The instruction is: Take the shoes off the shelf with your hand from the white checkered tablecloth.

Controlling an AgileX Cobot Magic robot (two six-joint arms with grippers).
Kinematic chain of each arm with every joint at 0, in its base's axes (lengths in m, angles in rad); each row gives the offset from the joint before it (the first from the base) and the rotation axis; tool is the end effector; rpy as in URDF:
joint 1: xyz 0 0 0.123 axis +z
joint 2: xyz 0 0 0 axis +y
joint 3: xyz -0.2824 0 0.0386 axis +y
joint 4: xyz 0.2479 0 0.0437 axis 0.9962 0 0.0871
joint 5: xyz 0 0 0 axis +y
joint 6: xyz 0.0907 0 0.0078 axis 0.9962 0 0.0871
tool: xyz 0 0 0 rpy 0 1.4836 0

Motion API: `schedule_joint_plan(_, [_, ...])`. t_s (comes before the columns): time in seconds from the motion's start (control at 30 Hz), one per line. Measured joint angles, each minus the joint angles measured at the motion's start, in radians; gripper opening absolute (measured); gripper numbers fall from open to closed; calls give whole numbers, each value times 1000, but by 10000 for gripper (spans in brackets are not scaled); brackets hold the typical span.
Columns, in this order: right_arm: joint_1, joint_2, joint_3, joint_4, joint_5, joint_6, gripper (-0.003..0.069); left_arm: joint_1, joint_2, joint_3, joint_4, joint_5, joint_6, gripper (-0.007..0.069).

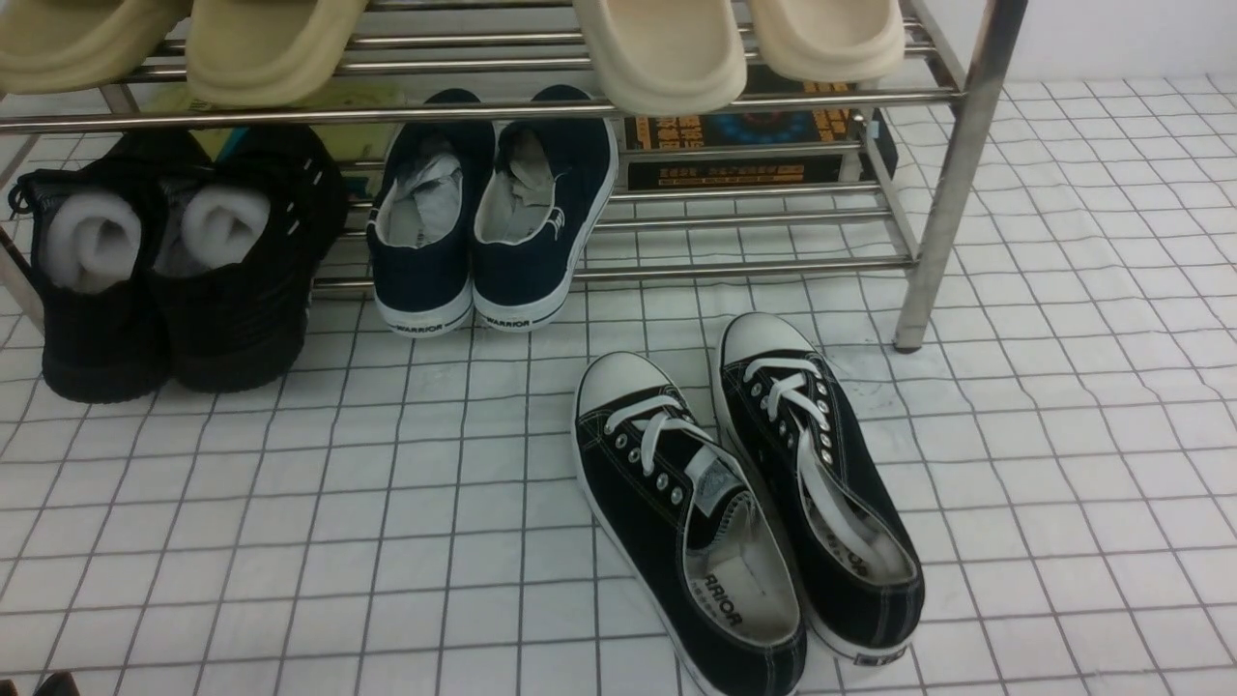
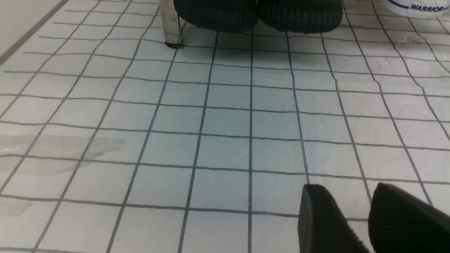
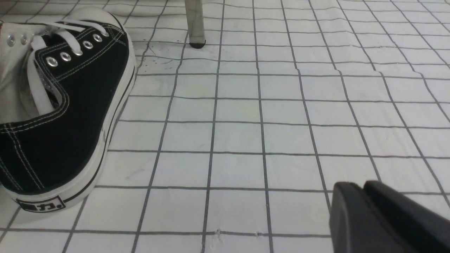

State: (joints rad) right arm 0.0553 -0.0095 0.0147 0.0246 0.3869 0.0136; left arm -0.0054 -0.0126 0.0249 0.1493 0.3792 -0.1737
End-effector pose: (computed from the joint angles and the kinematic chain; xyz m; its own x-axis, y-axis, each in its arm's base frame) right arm 0.0520 0.0037 0.1739 -0.3018 0.0197 -0.9532 -0.0532 0.9979 0.0375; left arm 0.0524 0.0047 0.1717 -0.2941 -0.0332 -0.9552 -0.0575 0.9982 -0.0170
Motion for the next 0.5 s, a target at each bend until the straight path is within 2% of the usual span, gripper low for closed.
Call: schedule_joint_plan(0.5, [0, 0, 0, -1, 0, 0, 87, 0, 0, 0, 1, 0, 0, 240])
